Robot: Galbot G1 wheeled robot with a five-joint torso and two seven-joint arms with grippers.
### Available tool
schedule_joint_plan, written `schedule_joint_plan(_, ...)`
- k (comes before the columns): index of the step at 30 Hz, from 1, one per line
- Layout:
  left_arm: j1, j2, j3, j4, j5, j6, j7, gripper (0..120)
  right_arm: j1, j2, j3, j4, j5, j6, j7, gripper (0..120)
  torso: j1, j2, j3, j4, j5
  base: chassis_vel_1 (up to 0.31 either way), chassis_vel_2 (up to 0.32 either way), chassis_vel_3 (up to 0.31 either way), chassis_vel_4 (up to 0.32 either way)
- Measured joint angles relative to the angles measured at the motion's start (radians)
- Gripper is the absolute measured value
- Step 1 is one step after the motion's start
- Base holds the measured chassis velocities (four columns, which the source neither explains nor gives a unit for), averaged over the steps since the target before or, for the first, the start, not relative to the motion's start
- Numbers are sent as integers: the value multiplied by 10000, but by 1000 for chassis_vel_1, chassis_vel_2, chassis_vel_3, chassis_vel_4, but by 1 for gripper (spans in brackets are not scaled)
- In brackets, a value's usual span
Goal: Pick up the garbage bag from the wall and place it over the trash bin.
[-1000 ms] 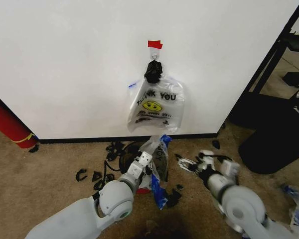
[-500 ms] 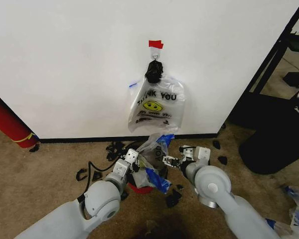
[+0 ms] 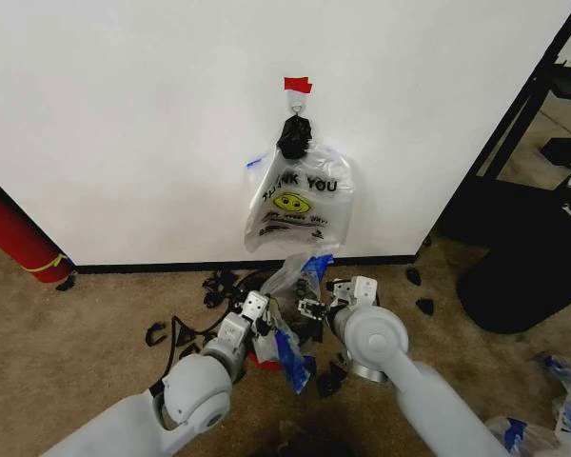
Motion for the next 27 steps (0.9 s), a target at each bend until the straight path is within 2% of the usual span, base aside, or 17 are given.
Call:
schedule_joint_plan(18, 44, -29, 38, -57, 37, -45, -4, 0, 500, 923, -322, -1256, -29, -163, 823, 100, 0, 0, 0, 2, 2, 0, 0, 0, 0)
schedule_joint_plan(23, 77, 30, -37, -95, 66, -127, -5, 0, 436, 960, -396, -1386, -238, -164, 847, 90, 0, 0, 0, 1, 2, 0, 0, 0, 0)
schedule_joint_plan(27, 118, 63, -71, -134, 76, -156, -5, 0, 408, 1054, -401, -1532, -296, -164, 843, 73, 0, 0, 0, 1, 2, 0, 0, 0, 0)
